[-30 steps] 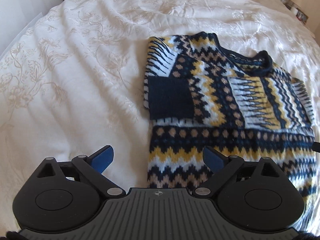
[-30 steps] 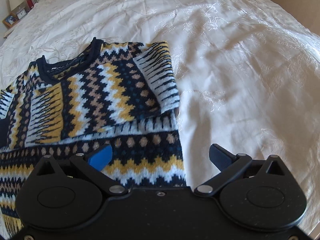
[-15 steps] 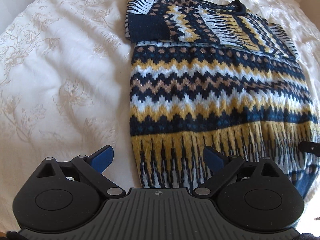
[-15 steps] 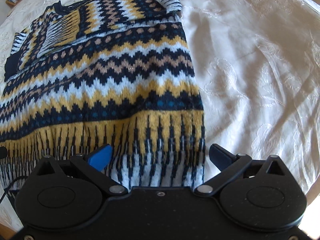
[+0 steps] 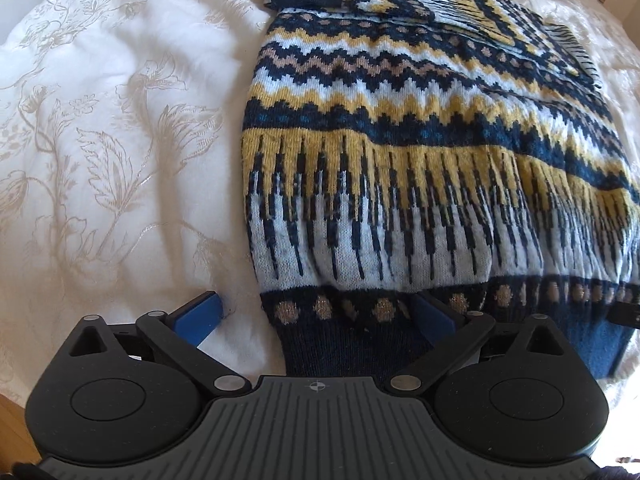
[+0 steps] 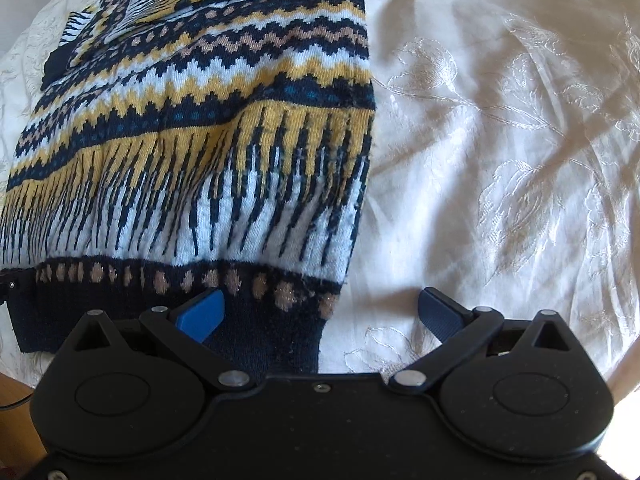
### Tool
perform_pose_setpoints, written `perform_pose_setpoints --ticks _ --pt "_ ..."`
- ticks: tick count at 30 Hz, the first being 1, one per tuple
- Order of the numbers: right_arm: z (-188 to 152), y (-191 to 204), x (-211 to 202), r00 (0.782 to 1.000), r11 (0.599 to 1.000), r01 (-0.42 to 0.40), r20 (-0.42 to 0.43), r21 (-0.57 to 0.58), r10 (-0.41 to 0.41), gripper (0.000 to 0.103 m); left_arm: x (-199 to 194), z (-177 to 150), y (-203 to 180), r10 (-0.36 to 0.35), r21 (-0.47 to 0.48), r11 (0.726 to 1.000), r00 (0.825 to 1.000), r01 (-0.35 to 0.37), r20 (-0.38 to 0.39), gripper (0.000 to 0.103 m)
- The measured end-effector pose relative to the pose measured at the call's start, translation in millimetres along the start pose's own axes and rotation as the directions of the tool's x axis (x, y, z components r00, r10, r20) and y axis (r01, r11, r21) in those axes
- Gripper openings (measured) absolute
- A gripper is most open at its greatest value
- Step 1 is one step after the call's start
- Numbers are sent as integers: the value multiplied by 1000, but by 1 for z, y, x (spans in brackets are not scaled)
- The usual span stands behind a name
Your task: Fold small clothes
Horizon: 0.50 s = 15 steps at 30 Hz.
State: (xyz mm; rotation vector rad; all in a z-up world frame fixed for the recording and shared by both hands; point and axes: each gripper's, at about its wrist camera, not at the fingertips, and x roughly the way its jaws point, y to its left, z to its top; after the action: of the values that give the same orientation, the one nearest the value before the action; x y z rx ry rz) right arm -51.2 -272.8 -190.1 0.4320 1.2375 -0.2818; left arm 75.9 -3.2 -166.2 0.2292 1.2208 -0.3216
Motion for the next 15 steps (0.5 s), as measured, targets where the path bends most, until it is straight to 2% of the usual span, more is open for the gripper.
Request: perform_pose_setpoints --ticks 8,10,15 --pt "-25 -8 -1 997 997 -69 41 -41 71 103 -6 -13 5 -2 -54 999 999 5 43 103" --pt "-33 -10 -4 995 994 -85 56 -63 88 103 -8 -19 6 -5 -42 999 997 8 72 103" --pt "-45 -15 -6 991 990 -128 32 -65 130 103 -14 -30 4 -7 11 1000 994 6 110 103"
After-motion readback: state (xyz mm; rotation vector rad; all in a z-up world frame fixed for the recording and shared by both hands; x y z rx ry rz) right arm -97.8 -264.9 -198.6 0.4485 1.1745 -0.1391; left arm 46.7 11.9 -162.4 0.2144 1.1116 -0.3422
